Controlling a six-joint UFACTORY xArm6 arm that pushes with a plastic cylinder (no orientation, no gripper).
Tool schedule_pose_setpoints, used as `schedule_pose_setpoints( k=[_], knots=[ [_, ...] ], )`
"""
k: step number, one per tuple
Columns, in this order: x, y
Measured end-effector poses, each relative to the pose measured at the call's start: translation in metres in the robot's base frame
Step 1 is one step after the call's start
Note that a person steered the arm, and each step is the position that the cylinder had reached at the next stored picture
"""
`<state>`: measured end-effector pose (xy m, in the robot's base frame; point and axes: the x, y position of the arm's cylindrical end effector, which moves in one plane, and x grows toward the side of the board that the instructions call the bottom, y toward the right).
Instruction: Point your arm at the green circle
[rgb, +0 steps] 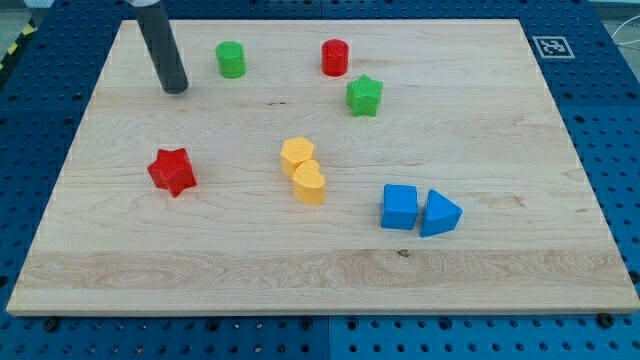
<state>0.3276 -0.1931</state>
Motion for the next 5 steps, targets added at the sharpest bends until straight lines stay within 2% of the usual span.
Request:
schedule_pose_setpoints(
  k=[5],
  knots=[
    [-0.064, 0.000]
  ],
)
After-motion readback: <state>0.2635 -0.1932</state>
